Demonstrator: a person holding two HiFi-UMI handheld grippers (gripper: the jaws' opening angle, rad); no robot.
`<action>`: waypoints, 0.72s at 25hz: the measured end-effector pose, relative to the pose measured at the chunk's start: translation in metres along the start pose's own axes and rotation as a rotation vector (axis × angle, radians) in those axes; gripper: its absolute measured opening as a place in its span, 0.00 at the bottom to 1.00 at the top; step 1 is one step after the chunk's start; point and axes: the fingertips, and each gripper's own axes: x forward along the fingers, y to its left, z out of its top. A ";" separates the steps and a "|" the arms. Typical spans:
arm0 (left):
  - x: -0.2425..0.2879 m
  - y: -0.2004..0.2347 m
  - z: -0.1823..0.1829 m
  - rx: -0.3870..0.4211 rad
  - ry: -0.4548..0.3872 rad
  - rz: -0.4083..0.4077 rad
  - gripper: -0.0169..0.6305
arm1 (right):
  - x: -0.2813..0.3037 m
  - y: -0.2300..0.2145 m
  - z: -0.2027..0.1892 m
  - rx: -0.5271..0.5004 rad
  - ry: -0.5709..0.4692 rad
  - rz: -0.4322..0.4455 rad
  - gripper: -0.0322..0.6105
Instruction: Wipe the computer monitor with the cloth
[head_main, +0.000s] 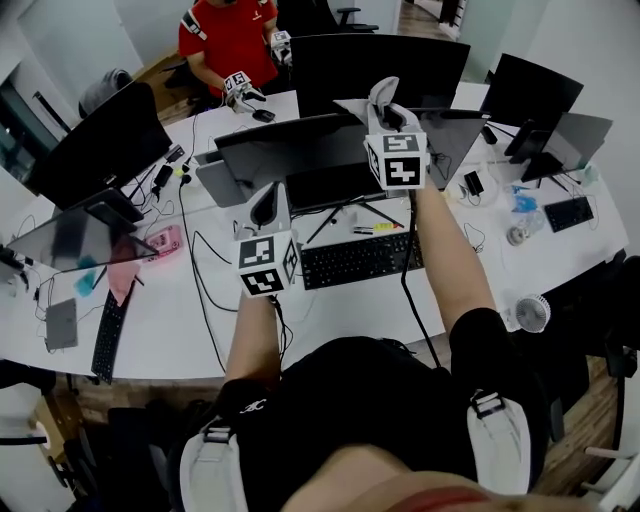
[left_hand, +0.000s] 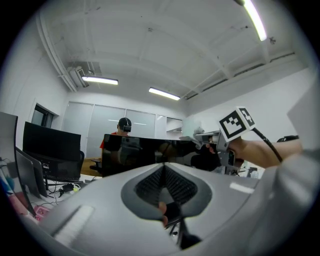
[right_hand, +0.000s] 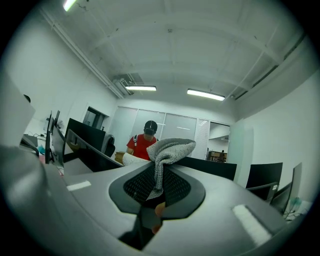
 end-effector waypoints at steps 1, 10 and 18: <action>0.002 -0.005 0.000 0.006 0.001 -0.004 0.10 | -0.001 -0.007 -0.002 -0.013 0.002 -0.005 0.09; 0.026 -0.042 -0.001 0.016 -0.001 -0.027 0.10 | -0.011 -0.073 -0.018 -0.048 0.030 -0.052 0.09; 0.047 -0.087 -0.010 0.000 0.007 -0.046 0.10 | -0.023 -0.136 -0.036 -0.055 0.057 -0.100 0.09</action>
